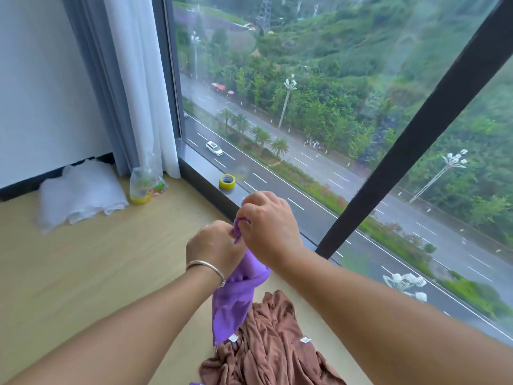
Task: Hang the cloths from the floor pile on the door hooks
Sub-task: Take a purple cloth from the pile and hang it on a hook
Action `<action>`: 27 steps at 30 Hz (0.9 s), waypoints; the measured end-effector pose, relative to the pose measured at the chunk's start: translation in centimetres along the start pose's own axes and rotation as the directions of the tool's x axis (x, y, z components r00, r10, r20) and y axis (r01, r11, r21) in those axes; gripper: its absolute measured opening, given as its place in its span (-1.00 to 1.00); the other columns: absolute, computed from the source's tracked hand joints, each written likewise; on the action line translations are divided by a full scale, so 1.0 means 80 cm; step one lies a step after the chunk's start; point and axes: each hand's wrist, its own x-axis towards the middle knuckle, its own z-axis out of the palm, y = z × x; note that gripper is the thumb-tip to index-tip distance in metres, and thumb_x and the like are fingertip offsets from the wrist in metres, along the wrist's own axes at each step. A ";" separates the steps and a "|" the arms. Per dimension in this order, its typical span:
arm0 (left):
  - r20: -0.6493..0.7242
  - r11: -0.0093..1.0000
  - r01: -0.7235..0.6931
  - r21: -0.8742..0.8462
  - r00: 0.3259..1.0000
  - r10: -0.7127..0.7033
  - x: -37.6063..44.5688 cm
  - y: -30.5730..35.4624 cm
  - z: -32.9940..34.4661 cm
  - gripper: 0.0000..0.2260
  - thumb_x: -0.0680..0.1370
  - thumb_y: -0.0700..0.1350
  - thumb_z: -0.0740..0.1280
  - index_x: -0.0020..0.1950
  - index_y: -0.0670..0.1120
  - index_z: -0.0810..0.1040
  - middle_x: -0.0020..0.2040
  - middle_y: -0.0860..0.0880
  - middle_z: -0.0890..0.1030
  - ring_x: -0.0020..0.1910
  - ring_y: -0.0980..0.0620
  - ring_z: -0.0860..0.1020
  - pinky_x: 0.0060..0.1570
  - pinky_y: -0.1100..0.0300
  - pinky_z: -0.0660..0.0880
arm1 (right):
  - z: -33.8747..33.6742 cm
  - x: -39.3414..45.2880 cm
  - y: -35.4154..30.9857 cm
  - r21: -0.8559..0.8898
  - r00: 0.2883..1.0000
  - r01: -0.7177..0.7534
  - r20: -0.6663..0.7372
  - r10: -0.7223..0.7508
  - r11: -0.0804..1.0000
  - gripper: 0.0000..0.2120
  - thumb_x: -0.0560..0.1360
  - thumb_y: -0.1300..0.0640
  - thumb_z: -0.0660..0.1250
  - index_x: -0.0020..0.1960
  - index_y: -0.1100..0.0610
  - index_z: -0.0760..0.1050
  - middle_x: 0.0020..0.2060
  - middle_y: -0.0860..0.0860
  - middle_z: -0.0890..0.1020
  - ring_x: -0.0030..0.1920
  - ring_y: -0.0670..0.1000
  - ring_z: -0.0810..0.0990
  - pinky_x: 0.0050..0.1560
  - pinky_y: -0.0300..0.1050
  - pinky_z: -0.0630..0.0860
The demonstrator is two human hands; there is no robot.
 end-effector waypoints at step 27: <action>-0.226 0.799 0.433 0.418 0.901 -0.370 -0.190 -0.175 -0.341 -0.81 0.49 -0.02 0.18 -0.32 0.05 0.45 -0.25 0.06 0.54 -0.12 0.00 0.53 0.02 0.12 0.27 | -0.203 0.041 -0.233 -0.017 0.878 0.472 -0.083 -0.472 0.881 -0.88 0.54 0.15 0.19 -0.05 0.05 0.51 -0.13 -0.01 0.60 0.00 0.11 0.52 0.11 -0.04 0.33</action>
